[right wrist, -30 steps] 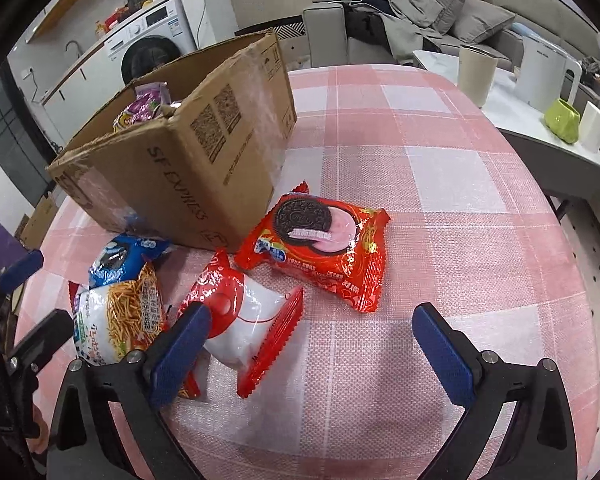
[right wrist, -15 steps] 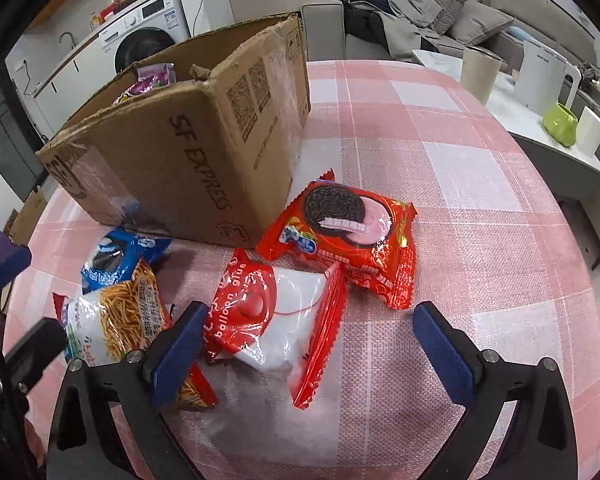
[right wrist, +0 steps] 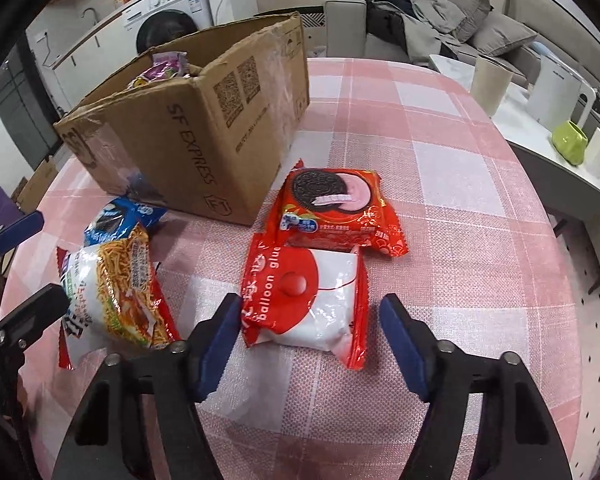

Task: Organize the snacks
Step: 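Grasp the white noodle bag with the left gripper while the right gripper grasps the red balloon bag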

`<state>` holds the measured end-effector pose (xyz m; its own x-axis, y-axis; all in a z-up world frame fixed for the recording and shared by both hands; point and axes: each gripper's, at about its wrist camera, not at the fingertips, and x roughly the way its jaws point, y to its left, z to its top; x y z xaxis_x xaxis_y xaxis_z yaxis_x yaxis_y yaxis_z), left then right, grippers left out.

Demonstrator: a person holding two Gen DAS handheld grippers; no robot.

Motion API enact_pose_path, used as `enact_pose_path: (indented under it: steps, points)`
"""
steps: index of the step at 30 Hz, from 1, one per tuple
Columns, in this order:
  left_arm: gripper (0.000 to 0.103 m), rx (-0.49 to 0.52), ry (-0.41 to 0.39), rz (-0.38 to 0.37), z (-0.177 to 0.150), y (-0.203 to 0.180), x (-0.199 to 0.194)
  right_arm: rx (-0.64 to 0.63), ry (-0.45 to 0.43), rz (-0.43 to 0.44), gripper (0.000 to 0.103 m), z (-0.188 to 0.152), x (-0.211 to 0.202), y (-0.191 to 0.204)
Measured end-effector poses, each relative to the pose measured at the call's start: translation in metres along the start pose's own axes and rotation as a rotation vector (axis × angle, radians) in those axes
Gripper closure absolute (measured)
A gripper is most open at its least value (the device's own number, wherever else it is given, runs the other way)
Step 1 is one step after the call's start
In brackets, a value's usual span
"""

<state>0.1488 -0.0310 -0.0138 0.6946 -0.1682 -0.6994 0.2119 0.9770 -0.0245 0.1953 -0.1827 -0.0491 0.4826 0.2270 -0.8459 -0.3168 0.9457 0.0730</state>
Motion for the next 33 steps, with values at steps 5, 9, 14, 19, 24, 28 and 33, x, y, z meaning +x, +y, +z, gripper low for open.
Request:
enact_pose_path:
  steps: [5,9,14,19,24,28,33]
  points:
    - [0.0,0.019,-0.001,-0.039,-0.001,-0.005,-0.002,-0.042,-0.012,0.071,0.052,-0.004,-0.006,0.005]
    - [0.0,0.044,0.002,-0.054,-0.003,-0.011,-0.001,-0.085,-0.022,0.129,0.053,-0.006,-0.012,0.015]
    - [0.0,0.071,0.018,-0.071,-0.007,-0.017,0.003,-0.119,-0.027,0.183,0.053,-0.008,-0.011,0.026]
    - [0.001,0.087,0.049,-0.099,-0.012,-0.02,0.009,-0.147,-0.021,0.225,0.053,-0.009,-0.008,0.036]
    - [0.01,0.119,0.1,-0.112,-0.017,-0.026,0.018,-0.17,-0.027,0.253,0.053,-0.01,-0.01,0.042]
    - [0.017,0.127,0.136,-0.109,-0.021,-0.028,0.027,-0.176,-0.027,0.256,0.053,-0.011,-0.011,0.044]
    - [0.038,0.129,0.161,-0.11,-0.026,-0.03,0.033,-0.182,-0.033,0.263,0.053,-0.01,-0.013,0.044]
